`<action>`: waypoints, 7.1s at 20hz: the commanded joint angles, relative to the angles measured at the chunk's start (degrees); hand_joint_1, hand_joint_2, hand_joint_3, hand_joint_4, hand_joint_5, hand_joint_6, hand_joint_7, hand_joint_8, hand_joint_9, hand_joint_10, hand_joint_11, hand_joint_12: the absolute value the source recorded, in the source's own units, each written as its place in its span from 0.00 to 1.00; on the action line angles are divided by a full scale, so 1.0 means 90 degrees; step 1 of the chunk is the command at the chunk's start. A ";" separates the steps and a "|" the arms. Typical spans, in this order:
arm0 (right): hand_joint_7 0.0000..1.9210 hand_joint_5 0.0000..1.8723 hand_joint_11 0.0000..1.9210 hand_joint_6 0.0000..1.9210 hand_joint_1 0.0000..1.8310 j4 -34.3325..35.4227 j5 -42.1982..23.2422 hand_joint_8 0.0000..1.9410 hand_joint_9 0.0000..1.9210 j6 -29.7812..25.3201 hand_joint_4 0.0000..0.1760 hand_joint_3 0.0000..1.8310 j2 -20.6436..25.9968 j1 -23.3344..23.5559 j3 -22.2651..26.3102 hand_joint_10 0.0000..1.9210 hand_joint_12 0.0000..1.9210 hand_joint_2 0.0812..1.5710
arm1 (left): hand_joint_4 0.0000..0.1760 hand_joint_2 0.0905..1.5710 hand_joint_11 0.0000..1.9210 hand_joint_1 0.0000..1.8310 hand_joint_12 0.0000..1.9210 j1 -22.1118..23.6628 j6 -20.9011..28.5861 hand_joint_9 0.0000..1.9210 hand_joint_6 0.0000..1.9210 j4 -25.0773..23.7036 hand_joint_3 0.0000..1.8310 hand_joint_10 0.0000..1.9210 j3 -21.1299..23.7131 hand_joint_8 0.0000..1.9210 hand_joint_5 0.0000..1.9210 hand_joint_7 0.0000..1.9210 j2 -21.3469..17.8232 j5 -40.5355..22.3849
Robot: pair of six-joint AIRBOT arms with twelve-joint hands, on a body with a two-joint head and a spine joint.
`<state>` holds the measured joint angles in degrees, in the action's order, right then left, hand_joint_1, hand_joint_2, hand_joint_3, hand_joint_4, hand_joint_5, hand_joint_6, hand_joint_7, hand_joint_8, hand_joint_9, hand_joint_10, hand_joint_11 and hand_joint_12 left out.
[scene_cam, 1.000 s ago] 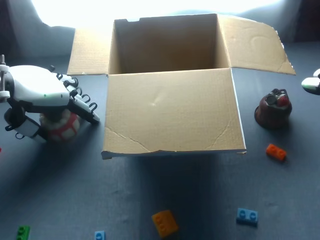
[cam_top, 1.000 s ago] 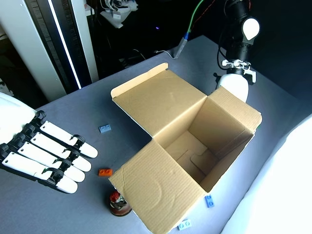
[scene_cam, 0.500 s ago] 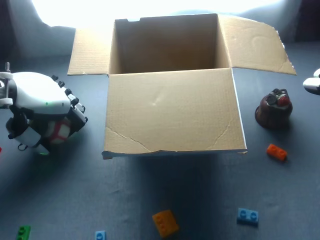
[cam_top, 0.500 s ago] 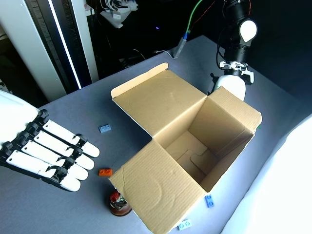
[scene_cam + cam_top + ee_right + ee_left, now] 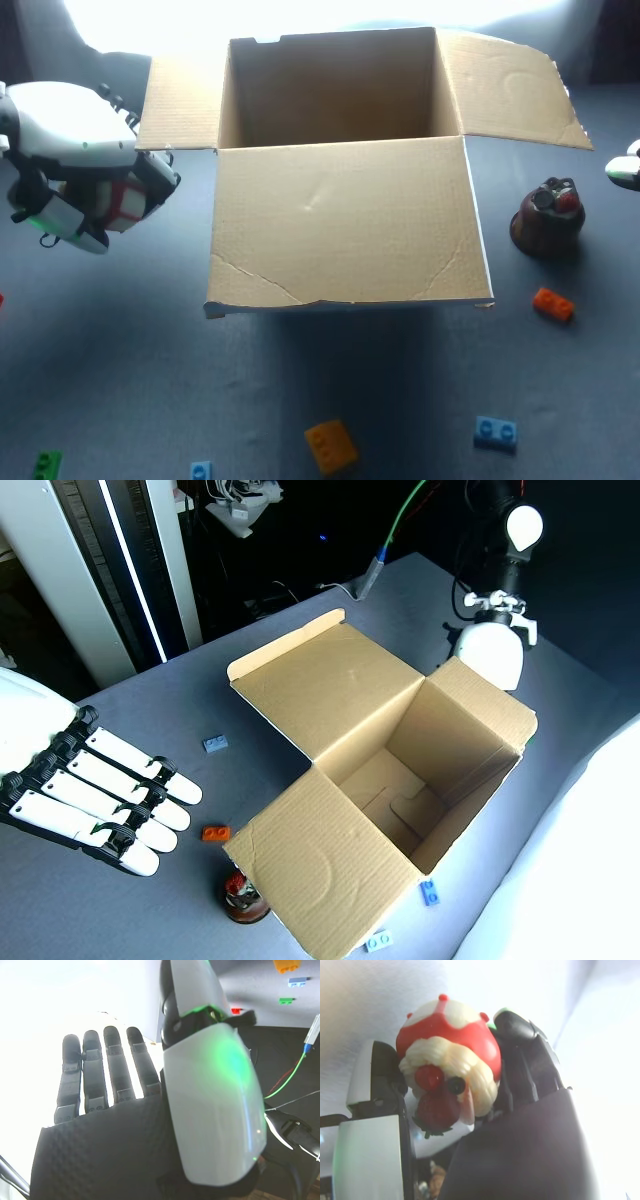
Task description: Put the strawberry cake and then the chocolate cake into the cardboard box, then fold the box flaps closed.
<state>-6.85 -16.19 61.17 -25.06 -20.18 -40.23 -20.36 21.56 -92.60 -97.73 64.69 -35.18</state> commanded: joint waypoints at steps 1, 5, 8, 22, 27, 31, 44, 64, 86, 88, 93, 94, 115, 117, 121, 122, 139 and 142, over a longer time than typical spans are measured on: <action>0.08 0.07 0.00 0.00 0.51 0.0058 -0.0655 0.00 0.09 0.0025 0.07 0.00 0.0079 0.0078 -0.0014 0.00 0.24 0.64 | 0.00 0.84 0.19 0.61 1.00 0.0117 0.0000 0.21 0.74 0.0260 0.00 1.00 -0.0035 0.92 0.34 0.29 -0.0102 0.0000; 0.08 0.07 0.00 0.00 0.51 0.0058 -0.0659 0.00 0.10 0.0030 0.04 0.00 0.0079 0.0078 -0.0015 0.00 0.27 0.65 | 0.00 0.82 0.19 0.79 1.00 0.0583 0.0012 0.30 0.71 0.0260 0.00 0.92 0.0000 0.85 0.26 0.27 -0.0257 -0.0066; 0.09 0.07 0.00 0.00 0.50 0.0058 -0.0662 0.00 0.10 0.0033 0.03 0.00 0.0079 0.0078 -0.0015 0.00 0.27 0.65 | 0.00 0.83 0.19 0.72 1.00 0.0876 0.0020 0.29 0.72 0.0259 0.01 0.96 -0.0040 0.91 0.30 0.26 -0.0340 -0.0140; 0.10 0.06 0.00 0.00 0.47 0.0058 -0.0685 0.00 0.11 0.0045 0.03 0.00 0.0079 0.0078 -0.0015 0.00 0.36 0.67 | 0.00 0.83 0.18 0.78 1.00 0.1856 0.0145 0.29 0.67 -0.0357 0.00 0.94 -0.0100 0.87 0.25 0.26 -0.0574 -0.0112; 0.09 0.05 0.00 0.00 0.52 0.0058 -0.0688 0.00 0.12 0.0045 0.00 0.00 0.0079 0.0077 -0.0015 0.00 0.31 0.66 | 0.00 0.83 0.19 0.78 1.00 0.2193 0.0144 0.28 0.70 -0.0509 0.00 0.95 -0.0173 0.87 0.24 0.26 -0.0559 -0.0112; 0.10 0.06 0.00 0.00 0.51 0.0058 -0.0688 0.00 0.11 0.0045 0.00 0.00 0.0078 0.0076 -0.0015 0.00 0.31 0.67 | 0.00 0.86 0.21 0.70 1.00 0.2467 0.0144 0.26 0.77 -0.0543 0.01 1.00 -0.0291 0.96 0.28 0.23 -0.0508 -0.0134; 0.08 0.04 0.00 0.00 0.47 0.0058 -0.0688 0.00 0.10 0.0045 0.01 0.00 0.0076 0.0073 -0.0014 0.00 0.28 0.69 | 0.00 0.86 0.19 0.69 1.00 0.3092 0.0611 0.27 0.78 -0.1125 0.00 0.99 -0.0189 0.94 0.29 0.24 -0.0217 -0.0906; 0.08 0.06 0.00 0.00 0.50 0.0059 -0.0710 0.00 0.09 0.0068 0.03 0.00 0.0072 0.0075 -0.0016 0.00 0.24 0.68 | 0.00 0.83 0.18 0.71 1.00 0.3625 0.1811 0.30 0.72 -0.3084 0.00 0.95 0.0035 0.91 0.31 0.28 0.0791 -0.2325; 0.09 0.07 0.00 0.00 0.46 0.0084 -0.0768 0.00 0.09 0.0114 0.01 0.00 -0.0135 0.0074 -0.0095 0.00 0.27 0.69 | 0.17 0.64 0.06 0.43 0.71 0.3452 0.1602 0.24 0.04 -0.3703 0.00 0.23 -0.1142 0.03 0.22 0.26 0.2462 -0.2135; 0.10 0.08 0.00 0.00 0.49 0.0108 -0.0788 0.00 0.10 0.0114 0.02 0.00 -0.0148 0.0074 -0.0117 0.00 0.28 0.67 | 0.27 0.63 0.03 0.38 0.66 0.3427 0.1583 0.24 0.00 -0.3755 0.00 0.08 -0.1154 0.00 0.19 0.22 0.2474 -0.2109; 0.08 0.05 0.00 0.00 0.49 0.0383 -0.0819 0.00 0.08 0.0114 0.00 0.00 -0.0231 0.0075 -0.0349 0.00 0.20 0.68 | 0.67 0.56 0.00 0.24 0.52 0.3457 0.1523 0.10 0.00 -0.3883 0.00 0.00 -0.1182 0.00 0.03 0.06 0.2422 -0.2044; 0.07 0.05 0.00 0.00 0.49 0.0484 -0.0814 0.00 0.08 0.0114 0.03 0.00 -0.0263 0.0075 -0.0422 0.00 0.20 0.68 | 0.70 0.55 0.00 0.24 0.52 0.3494 0.1500 0.09 0.00 -0.3907 0.00 0.00 -0.1217 0.00 0.03 0.05 0.2415 -0.2036; 0.06 0.04 0.00 0.00 0.61 0.4405 -0.0098 0.00 0.09 -0.0330 0.13 0.00 -0.2204 -0.0242 -0.2389 0.00 0.25 0.68 | 0.60 0.60 0.00 0.17 0.58 0.4315 0.1827 0.14 0.00 -0.4652 0.00 0.00 -0.0984 0.00 0.06 0.09 0.0702 -0.2424; 0.08 0.05 0.00 0.00 0.61 0.4748 -0.0112 0.00 0.09 -0.0330 0.14 0.00 -0.2423 -0.0185 -0.2574 0.00 0.24 0.67 | 0.59 0.60 0.00 0.17 0.58 0.4279 0.1857 0.14 0.00 -0.4708 0.00 0.00 -0.0862 0.00 0.05 0.08 0.0433 -0.2440; 0.08 0.04 0.00 0.00 0.59 0.5128 -0.0150 0.00 0.10 -0.0330 0.13 0.00 -0.2803 -0.0046 -0.2795 0.00 0.28 0.67 | 0.58 0.63 0.00 0.12 0.53 0.4216 0.1946 0.14 0.00 -0.4748 0.01 0.00 -0.0696 0.00 0.05 0.09 -0.0064 -0.2440; 0.08 0.04 0.00 0.00 0.59 0.5168 -0.0151 0.00 0.10 -0.0330 0.13 0.00 -0.2899 -0.0044 -0.2851 0.00 0.28 0.67 | 0.54 0.64 0.00 0.10 0.51 0.4208 0.1963 0.14 0.00 -0.4764 0.01 0.00 -0.0672 0.00 0.06 0.09 -0.0153 -0.2440; 0.10 0.07 0.00 0.00 0.58 0.5490 -0.0405 0.00 0.11 -0.0148 0.13 0.00 -0.4016 -0.0309 -0.3845 0.00 0.32 0.67 | 0.00 0.72 0.00 0.00 0.27 0.2807 0.1752 0.07 0.00 -0.3650 0.00 0.00 0.0431 0.00 0.08 0.08 -0.1251 -0.2524; 0.10 0.07 0.00 0.00 0.60 0.5488 -0.0427 0.00 0.10 -0.0081 0.13 0.00 -0.4110 -0.0277 -0.3895 0.00 0.29 0.66 | 0.00 0.72 0.00 0.00 0.27 0.2370 0.1220 0.07 0.00 -0.2919 0.00 0.00 0.0351 0.00 0.07 0.08 -0.1227 -0.2525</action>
<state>42.83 -14.72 60.38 -62.83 -22.94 -74.94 -0.03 32.51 -122.52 -94.30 54.11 -59.22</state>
